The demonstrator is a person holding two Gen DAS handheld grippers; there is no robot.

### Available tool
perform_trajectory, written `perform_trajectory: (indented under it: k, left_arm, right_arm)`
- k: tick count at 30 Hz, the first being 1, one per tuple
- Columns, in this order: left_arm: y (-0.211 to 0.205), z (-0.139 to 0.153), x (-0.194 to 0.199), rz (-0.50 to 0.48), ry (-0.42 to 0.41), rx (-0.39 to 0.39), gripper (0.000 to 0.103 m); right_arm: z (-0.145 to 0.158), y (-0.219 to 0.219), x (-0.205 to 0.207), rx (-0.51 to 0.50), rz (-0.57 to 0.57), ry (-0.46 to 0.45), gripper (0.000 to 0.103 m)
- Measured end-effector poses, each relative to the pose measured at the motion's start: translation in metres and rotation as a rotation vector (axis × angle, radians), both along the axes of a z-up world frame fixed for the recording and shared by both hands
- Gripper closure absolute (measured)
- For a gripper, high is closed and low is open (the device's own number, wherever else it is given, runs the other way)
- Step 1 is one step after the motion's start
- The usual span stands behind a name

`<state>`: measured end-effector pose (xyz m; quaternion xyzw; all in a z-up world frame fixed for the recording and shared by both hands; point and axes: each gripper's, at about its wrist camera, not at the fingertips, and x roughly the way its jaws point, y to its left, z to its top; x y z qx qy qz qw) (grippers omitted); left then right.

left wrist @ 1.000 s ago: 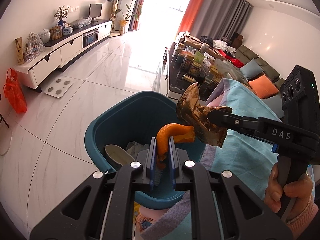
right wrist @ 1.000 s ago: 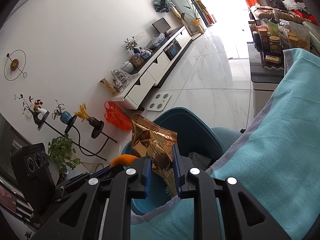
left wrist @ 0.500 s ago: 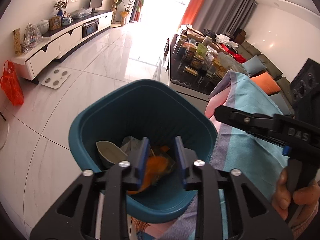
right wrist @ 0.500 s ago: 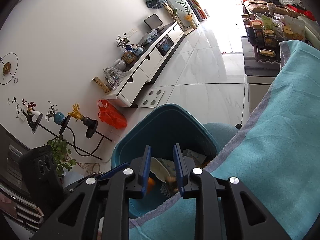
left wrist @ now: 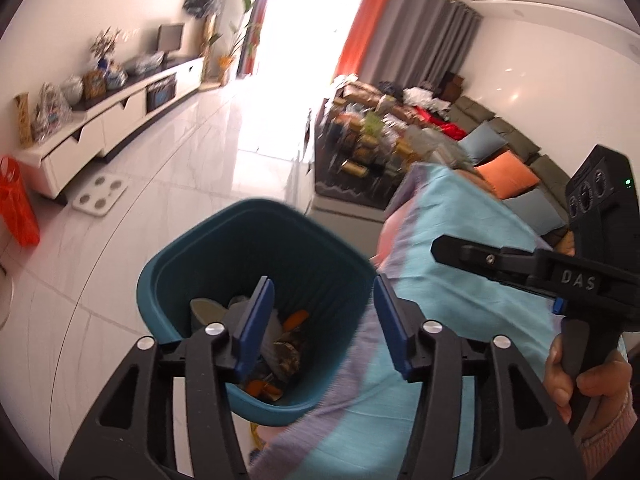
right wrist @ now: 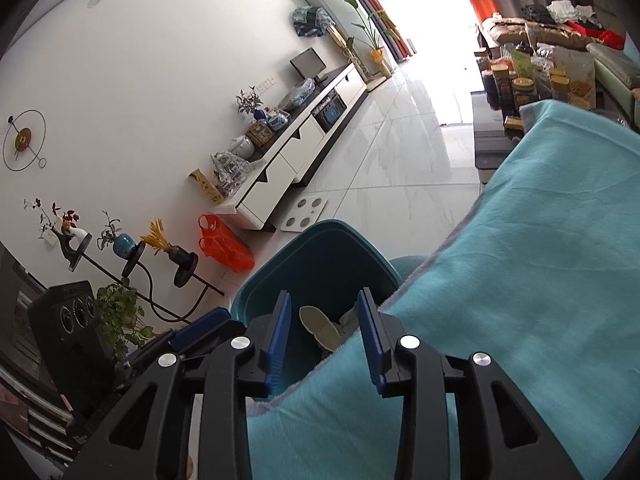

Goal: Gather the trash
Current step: 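Move both open tools back to the trash pile on the bed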

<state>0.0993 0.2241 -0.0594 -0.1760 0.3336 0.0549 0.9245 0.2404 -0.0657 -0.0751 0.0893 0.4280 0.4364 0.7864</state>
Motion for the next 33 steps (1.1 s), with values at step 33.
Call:
perform_trajectory:
  k: [33]
  left_arm:
    - [-0.311,-0.004,0.021,-0.806,0.033,-0.016,0.033]
  right_arm:
    - [0.012,-0.339,-0.112,-0.104,-0.638,-0.230,0.056]
